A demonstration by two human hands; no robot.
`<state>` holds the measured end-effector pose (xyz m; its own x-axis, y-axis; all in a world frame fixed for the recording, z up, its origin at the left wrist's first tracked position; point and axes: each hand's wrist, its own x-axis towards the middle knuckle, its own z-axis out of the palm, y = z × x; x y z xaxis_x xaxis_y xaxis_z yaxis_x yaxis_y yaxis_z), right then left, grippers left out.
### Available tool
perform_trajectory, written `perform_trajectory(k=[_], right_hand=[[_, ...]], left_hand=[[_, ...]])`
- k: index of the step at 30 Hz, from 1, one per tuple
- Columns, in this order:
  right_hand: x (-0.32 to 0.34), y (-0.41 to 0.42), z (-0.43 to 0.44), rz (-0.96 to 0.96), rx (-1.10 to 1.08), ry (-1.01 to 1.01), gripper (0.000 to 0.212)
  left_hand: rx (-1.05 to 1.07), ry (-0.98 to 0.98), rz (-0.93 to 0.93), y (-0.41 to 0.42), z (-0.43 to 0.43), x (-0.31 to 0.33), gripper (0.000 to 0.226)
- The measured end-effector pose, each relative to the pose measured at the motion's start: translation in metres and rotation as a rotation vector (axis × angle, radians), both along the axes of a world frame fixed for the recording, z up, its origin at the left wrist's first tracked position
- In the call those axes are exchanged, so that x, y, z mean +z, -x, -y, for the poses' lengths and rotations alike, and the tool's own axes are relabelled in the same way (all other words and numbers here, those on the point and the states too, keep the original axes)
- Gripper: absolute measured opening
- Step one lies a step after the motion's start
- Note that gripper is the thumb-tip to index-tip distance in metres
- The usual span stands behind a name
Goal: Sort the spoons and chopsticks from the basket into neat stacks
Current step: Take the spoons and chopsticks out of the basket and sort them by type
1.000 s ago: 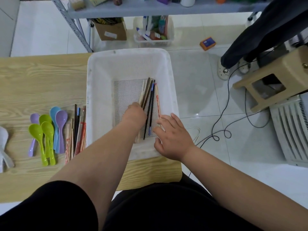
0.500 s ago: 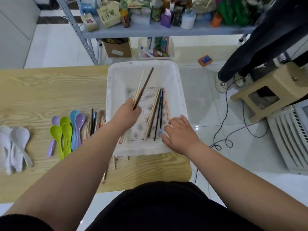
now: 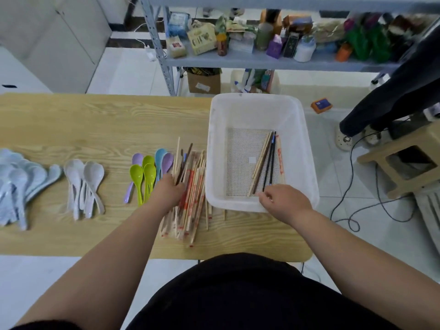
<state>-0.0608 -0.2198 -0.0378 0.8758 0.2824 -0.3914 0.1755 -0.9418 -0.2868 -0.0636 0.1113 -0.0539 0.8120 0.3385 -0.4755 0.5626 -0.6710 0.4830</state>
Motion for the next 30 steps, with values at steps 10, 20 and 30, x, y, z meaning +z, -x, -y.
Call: perform_trajectory(k=[10, 20, 30], right_hand=[[0.001, 0.002, -0.003, 0.056, -0.039, -0.009, 0.045], [-0.009, -0.006, 0.043, 0.401, 0.093, -0.083, 0.039], [-0.015, -0.01, 0.075, 0.291, -0.021, -0.07, 0.062]], left_hand=[[-0.385, -0.195, -0.069, 0.016, 0.016, -0.034, 0.055], [-0.133, -0.073, 0.372, -0.011, 0.019, -0.004, 0.025], [-0.376, 0.149, 0.294, -0.079, 0.162, 0.023, 0.039]])
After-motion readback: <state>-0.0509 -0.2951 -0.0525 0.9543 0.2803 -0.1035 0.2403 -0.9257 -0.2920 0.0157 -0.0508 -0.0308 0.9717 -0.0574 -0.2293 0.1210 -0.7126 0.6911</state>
